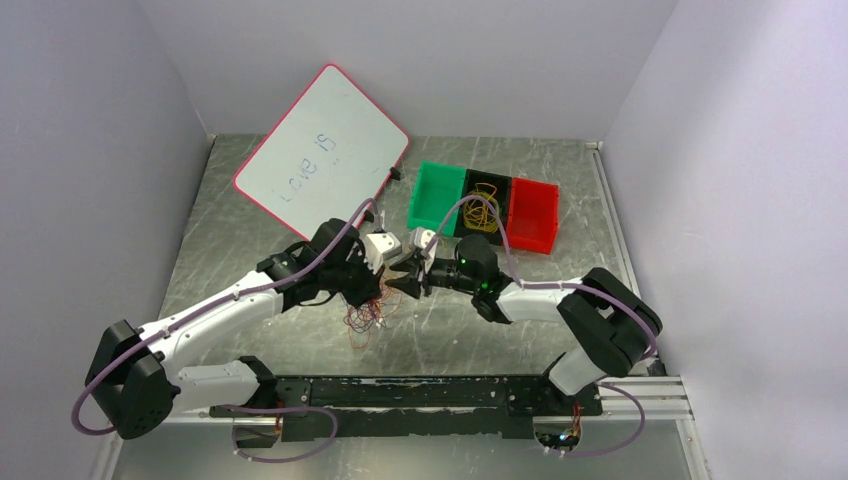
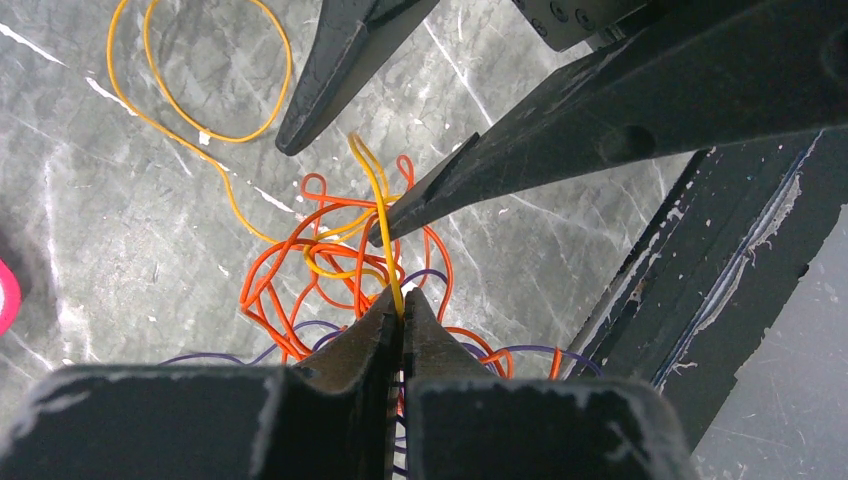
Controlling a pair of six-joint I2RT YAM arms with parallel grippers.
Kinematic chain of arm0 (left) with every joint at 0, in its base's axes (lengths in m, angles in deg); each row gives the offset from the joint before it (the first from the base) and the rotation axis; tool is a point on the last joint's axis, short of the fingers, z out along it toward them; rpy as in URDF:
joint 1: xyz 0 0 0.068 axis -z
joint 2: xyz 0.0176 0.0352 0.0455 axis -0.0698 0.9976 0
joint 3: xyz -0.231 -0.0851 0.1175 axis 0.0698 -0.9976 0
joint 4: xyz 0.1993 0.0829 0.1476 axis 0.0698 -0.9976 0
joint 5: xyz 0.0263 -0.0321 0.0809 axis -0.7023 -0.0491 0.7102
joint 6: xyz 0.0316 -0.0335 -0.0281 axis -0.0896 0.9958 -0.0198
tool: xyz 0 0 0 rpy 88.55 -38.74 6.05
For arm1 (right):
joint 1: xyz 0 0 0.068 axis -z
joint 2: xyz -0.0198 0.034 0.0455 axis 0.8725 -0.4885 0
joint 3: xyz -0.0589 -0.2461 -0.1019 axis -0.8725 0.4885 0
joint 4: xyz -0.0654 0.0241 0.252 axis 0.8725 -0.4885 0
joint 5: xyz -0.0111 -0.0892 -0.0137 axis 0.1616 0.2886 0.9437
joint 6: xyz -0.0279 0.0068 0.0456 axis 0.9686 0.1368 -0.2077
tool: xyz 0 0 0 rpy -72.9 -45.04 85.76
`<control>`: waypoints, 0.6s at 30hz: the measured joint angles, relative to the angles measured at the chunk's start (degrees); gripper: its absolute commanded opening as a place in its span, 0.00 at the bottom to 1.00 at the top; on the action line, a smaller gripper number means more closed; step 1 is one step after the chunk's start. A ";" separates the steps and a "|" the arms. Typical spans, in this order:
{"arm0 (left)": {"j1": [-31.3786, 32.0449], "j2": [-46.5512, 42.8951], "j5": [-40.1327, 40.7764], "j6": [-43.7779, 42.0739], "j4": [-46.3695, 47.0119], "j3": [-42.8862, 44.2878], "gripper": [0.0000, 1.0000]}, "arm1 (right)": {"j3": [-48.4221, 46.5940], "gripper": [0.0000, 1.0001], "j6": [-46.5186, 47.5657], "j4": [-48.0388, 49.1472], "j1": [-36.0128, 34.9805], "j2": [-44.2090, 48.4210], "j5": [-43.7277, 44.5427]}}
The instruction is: Untangle the cables
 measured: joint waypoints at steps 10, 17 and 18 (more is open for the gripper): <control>0.00 -0.15 0.00 0.02 0.07 -0.07 0.10 | -0.72 0.00 -0.48 0.55 -0.48 -1.46 0.98; 0.00 -1.70 0.35 1.03 0.50 -0.68 0.22 | 1.44 0.00 -2.25 0.39 -0.63 4.98 4.11; 0.00 -1.84 0.50 1.29 0.72 -0.68 0.22 | 1.86 0.00 -2.49 -0.20 -0.66 6.88 4.66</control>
